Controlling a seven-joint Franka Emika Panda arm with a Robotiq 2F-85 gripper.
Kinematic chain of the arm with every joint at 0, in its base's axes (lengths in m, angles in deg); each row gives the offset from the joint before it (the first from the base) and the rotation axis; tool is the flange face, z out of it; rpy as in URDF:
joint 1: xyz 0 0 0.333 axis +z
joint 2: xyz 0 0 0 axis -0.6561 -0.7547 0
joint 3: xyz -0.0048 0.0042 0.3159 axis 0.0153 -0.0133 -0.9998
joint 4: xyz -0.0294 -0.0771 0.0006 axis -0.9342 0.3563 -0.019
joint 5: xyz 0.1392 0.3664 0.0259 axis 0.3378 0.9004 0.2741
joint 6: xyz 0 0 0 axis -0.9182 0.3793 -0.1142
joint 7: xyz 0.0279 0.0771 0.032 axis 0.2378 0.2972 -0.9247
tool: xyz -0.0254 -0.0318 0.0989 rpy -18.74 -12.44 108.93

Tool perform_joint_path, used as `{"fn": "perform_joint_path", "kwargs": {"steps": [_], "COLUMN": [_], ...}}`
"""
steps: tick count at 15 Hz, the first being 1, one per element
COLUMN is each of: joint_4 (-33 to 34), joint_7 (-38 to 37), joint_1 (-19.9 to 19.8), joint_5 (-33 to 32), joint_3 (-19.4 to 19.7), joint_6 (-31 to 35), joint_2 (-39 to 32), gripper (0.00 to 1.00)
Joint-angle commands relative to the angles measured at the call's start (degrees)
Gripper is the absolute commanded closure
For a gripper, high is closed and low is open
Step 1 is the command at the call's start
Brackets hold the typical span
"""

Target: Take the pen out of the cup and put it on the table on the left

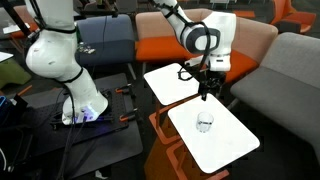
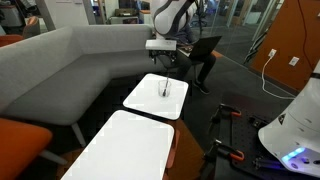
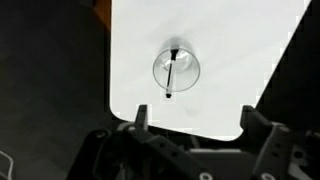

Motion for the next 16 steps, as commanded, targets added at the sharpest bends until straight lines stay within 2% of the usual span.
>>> {"fn": "perform_joint_path", "kwargs": {"steps": [1, 4, 5, 6, 8, 15, 16], "joint_4": [3.5, 5.8, 6.3, 7.0, 8.4, 11.4, 11.5], "joint_7": [-2.4, -0.1, 0.2, 0.3, 0.5, 0.0, 0.0], "joint_1": [1.7, 1.5, 1.6, 1.6, 1.7, 2.1, 2.1], "joint_5": [-0.6, -0.3, 0.0, 0.3, 1.0, 2.5, 2.6], "joint_3": [2.9, 3.7, 3.8, 3.8, 3.5, 3.8, 3.8], "joint_6": [-0.7, -1.6, -1.6, -1.5, -1.5, -1.9, -1.9], "joint_2": [-5.4, -9.9, -10.9, -12.0, -13.7, -16.9, -17.2], "gripper": [0.00, 0.00, 0.06, 0.28, 0.33, 0.87, 0.88]}}
